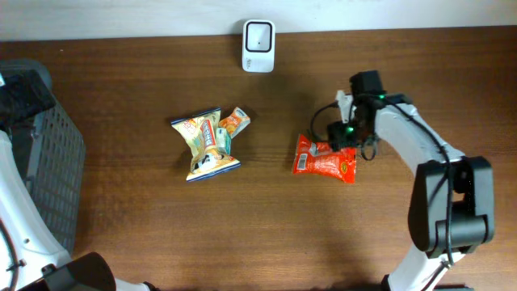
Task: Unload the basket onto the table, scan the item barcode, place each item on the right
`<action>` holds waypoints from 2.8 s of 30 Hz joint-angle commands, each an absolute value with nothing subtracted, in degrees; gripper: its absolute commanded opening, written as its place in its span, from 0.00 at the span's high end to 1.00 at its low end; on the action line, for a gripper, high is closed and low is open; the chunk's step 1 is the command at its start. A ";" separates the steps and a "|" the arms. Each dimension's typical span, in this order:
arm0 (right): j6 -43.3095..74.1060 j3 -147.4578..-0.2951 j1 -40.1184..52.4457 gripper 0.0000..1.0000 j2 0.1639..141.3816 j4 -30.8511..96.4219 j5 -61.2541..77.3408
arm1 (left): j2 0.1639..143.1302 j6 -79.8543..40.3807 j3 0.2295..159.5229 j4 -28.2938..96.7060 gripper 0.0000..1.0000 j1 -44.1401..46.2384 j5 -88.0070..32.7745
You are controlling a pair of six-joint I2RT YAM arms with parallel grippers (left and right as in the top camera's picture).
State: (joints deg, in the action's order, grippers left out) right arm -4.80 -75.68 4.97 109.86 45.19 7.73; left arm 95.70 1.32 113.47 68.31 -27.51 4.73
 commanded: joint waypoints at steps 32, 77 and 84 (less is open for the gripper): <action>-14.50 -84.93 20.34 0.47 113.89 58.59 17.23 | 95.50 2.20 113.45 68.27 0.01 -27.66 4.75; 2.00 -85.60 -0.86 0.43 109.21 60.05 22.85 | 95.50 2.20 113.47 68.27 0.01 -27.66 4.75; -1.72 -74.28 -10.61 0.40 109.32 55.59 25.43 | 95.50 2.20 113.47 68.27 0.01 -27.66 4.75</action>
